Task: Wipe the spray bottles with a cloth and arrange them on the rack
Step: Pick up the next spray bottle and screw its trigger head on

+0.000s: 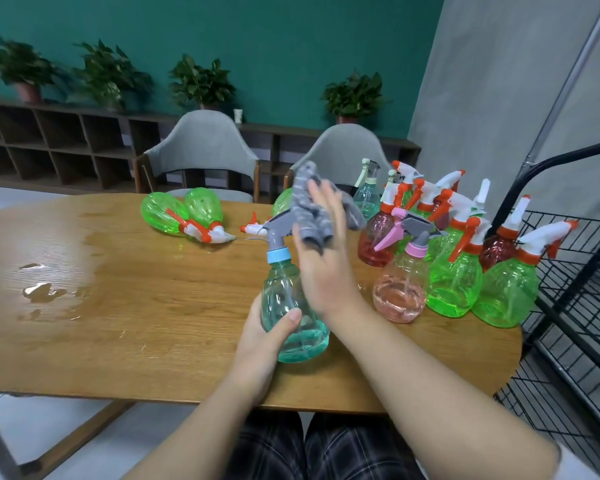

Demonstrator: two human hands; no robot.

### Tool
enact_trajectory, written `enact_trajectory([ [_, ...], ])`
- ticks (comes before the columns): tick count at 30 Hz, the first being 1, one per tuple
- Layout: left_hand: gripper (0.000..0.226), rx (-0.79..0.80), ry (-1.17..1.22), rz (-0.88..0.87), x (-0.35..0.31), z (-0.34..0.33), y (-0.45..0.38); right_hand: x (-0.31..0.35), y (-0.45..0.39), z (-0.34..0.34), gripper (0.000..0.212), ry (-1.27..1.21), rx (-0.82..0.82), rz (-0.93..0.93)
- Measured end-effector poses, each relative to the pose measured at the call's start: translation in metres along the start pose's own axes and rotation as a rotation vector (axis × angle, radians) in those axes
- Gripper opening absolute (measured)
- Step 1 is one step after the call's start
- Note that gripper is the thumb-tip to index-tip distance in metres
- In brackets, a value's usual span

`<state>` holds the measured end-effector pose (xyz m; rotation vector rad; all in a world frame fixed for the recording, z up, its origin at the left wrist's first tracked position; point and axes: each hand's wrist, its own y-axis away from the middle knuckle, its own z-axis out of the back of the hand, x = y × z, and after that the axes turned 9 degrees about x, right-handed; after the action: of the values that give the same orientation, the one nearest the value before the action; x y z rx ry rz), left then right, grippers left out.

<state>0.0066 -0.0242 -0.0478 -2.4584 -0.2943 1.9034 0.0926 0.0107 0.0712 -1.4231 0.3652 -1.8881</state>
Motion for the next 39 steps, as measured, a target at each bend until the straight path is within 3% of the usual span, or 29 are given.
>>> enact_trajectory([
  [3,0.074,0.013,-0.087,-0.020,0.000,-0.001,0.002,-0.001,-0.018,0.002,0.063,0.400,0.241,0.066],
  [6,0.064,0.020,-0.127,-0.039,0.000,-0.004,0.005,-0.012,-0.031,0.009,0.053,0.949,0.461,0.277],
  [9,0.053,0.051,-0.126,-0.041,-0.003,-0.007,0.007,-0.015,-0.043,0.008,0.058,1.196,0.458,0.404],
  [11,0.064,0.077,-0.153,-0.050,-0.006,-0.007,0.009,-0.006,-0.050,0.009,0.057,1.305,0.501,0.430],
  [14,0.075,0.102,-0.190,-0.043,-0.008,-0.007,0.010,0.002,-0.058,0.018,0.043,1.297,0.581,0.430],
  [20,0.065,0.136,-0.221,-0.041,-0.009,-0.008,0.012,-0.001,-0.066,0.017,0.051,1.340,0.541,0.317],
  [26,0.067,0.143,-0.182,-0.023,-0.010,-0.006,0.011,0.001,-0.072,0.036,0.047,1.148,0.533,0.138],
  [35,0.072,0.160,-0.123,-0.019,-0.008,-0.003,0.010,-0.015,-0.068,0.054,0.044,1.173,0.429,0.024],
  [37,0.062,0.154,-0.109,-0.019,-0.007,-0.003,0.010,-0.017,-0.065,0.056,0.043,1.031,0.405,-0.098],
  [39,0.062,0.137,-0.103,-0.021,-0.006,-0.003,0.009,-0.016,-0.061,0.059,0.044,0.651,0.284,-0.266],
])
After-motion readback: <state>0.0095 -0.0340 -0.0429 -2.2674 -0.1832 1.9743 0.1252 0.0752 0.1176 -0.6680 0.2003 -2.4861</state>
